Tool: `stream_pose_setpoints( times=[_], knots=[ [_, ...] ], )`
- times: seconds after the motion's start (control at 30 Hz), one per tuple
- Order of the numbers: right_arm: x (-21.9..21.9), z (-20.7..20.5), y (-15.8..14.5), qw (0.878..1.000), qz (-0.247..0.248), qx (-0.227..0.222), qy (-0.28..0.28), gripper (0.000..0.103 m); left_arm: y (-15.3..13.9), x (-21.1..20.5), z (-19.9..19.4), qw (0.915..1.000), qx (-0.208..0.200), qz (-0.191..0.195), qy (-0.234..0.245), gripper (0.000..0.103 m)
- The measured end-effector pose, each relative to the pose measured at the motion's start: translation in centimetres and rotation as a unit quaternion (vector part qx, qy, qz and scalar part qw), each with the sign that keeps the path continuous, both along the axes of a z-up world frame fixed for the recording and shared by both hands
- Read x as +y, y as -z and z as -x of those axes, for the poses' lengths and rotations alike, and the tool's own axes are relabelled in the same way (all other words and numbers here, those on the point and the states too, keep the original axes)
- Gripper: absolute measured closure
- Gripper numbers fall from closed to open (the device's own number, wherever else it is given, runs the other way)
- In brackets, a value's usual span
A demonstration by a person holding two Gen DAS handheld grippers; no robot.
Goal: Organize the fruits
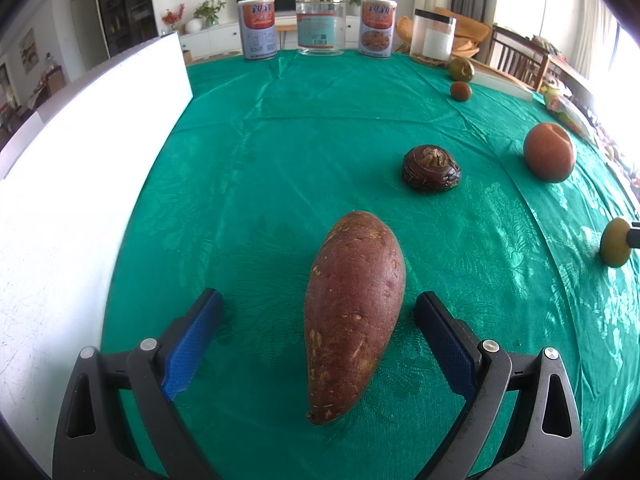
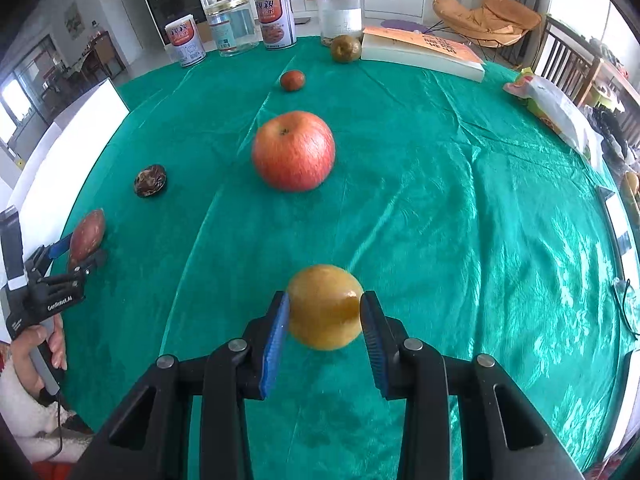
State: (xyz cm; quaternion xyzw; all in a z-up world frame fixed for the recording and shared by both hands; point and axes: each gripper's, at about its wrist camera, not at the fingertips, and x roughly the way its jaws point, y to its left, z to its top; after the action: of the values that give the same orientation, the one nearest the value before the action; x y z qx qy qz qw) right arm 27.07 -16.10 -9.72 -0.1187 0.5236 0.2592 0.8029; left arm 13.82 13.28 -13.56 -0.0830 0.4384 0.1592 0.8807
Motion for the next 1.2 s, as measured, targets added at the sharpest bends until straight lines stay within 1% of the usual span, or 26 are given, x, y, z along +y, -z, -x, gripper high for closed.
stream_pose_setpoints(
  times=[0.17,0.33,0.37,0.4,0.43,0.47,0.5,0.57,0.6,0.63,0.67,0.7,0.8,0.9,0.97,1.0,1.03,1.07,1.1,1.13,1.17,1.2],
  knots=[
    [-0.6,1.0,0.1,1.0,-0.016,-0.018,0.015,0.067,0.0,0.0,0.0,1.0,0.0,0.0,0.0,0.005],
    [-1.3,1.3,0.5,0.999,-0.033,-0.012,0.034,0.065,0.0,0.0,0.0,1.0,0.0,0.0,0.0,0.005],
    [-1.5,1.5,0.6,0.999,-0.035,-0.011,0.038,0.06,0.0,0.0,0.0,1.0,0.0,0.0,0.0,0.005],
    [-1.8,1.7,0.6,0.998,-0.037,-0.013,0.046,0.045,0.0,0.0,0.0,1.0,-0.001,0.003,0.001,0.006],
    [-2.2,2.0,0.7,0.998,-0.038,-0.016,0.056,0.036,0.0,0.2,0.1,0.9999,-0.004,0.009,0.005,0.005],
    [-2.6,2.4,0.8,0.997,-0.036,-0.021,0.065,0.021,-0.1,0.3,0.3,0.9996,-0.008,0.019,0.017,0.005],
    [-2.8,2.8,1.1,0.997,-0.032,-0.024,0.07,0.017,-0.3,0.6,0.7,0.9987,-0.009,0.037,0.033,0.005],
    [-3.0,3.7,2.0,0.997,-0.018,-0.023,0.066,0.017,-0.8,1.4,2.0,0.9953,-0.01,0.079,0.055,0.005],
    [-3.0,4.0,2.5,0.998,-0.01,-0.025,0.064,0.017,-0.9,1.7,2.6,0.9935,-0.01,0.098,0.058,0.006],
    [-3.1,4.3,2.9,0.998,-0.005,-0.028,0.064,0.017,-1.1,2.0,3.0,0.9922,-0.01,0.109,0.058,0.006],
    [-3.1,4.4,3.2,0.998,-0.005,-0.027,0.064,0.017,-1.2,2.0,3.3,0.9921,-0.009,0.11,0.059,0.006],
    [-3.1,4.2,3.3,0.998,-0.007,-0.022,0.065,0.017,-1.3,1.7,3.3,0.993,-0.005,0.101,0.062,0.007],
    [-3.2,3.6,2.6,0.997,-0.025,-0.031,0.068,0.017,-1.6,0.3,2.2,0.9959,0.008,0.051,0.074,0.007],
    [-2.5,2.8,2.0,0.997,-0.024,-0.035,0.058,0.017,-2.0,-1.0,0.8,0.9961,0.01,0.027,0.084,0.007],
    [-1.9,2.1,1.7,0.998,-0.022,-0.034,0.056,0.017,-2.0,-1.5,-0.4,0.9961,0.021,0.014,0.085,0.008],
    [-1.4,1.7,1.6,0.998,-0.02,-0.032,0.056,0.017,-1.9,-1.7,-0.9,0.996,0.028,0.006,0.084,0.011],
    [-0.9,1.3,1.6,0.998,-0.018,-0.029,0.054,0.017,-1.8,-1.8,-1.2,0.9959,0.034,0.001,0.084,0.017],
    [-0.4,1.0,1.6,0.998,-0.018,-0.026,0.051,0.017,-1.6,-1.9,-1.5,0.9957,0.043,-0.003,0.082,0.036],
    [0.1,0.7,1.7,0.998,-0.016,-0.021,0.05,0.017,-1.4,-1.8,-1.7,0.9955,0.053,-0.001,0.078,0.052],
    [0.4,0.3,1.9,0.998,-0.013,-0.016,0.052,0.017,-1.2,-1.5,-1.8,0.9958,0.057,0.003,0.071,0.054],
    [0.6,0.0,2.0,0.998,-0.01,-0.011,0.056,0.021,-1.2,-1.2,-1.6,0.9962,0.051,0.016,0.068,0.058],
    [0.5,-0.3,2.4,0.998,-0.009,0.001,0.062,0.043,-1.2,-0.9,-1.4,0.9967,0.047,0.021,0.064,0.062]
  ],
)
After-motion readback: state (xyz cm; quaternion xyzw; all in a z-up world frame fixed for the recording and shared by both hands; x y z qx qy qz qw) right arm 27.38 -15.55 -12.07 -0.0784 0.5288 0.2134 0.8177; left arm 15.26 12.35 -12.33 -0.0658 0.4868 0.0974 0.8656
